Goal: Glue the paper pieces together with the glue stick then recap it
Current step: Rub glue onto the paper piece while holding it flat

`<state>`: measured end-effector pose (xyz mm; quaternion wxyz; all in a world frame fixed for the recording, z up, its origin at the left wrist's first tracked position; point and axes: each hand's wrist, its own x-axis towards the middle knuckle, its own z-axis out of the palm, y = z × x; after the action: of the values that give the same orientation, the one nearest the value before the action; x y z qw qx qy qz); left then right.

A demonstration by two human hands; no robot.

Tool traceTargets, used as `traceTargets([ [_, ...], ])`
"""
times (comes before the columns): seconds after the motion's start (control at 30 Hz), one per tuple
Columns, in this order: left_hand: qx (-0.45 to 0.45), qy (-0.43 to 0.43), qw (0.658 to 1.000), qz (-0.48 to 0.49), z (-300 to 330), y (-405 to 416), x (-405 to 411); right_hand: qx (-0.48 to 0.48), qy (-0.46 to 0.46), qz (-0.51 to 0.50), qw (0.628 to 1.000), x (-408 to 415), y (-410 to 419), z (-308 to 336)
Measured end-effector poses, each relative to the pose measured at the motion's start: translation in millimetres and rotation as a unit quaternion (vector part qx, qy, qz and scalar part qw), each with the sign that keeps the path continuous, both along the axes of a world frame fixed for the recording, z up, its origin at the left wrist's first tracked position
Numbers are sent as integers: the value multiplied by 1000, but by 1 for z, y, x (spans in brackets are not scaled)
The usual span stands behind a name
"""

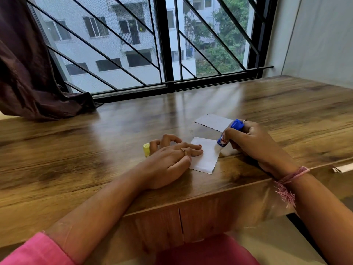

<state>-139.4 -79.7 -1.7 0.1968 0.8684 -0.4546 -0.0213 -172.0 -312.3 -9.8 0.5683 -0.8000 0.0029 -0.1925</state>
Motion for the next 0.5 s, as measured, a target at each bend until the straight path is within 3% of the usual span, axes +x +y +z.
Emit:
traceTargets([
  [0.5,-2,3,1000,-3,-1,0,1,-15,-10,23,1000,-1,2,0],
])
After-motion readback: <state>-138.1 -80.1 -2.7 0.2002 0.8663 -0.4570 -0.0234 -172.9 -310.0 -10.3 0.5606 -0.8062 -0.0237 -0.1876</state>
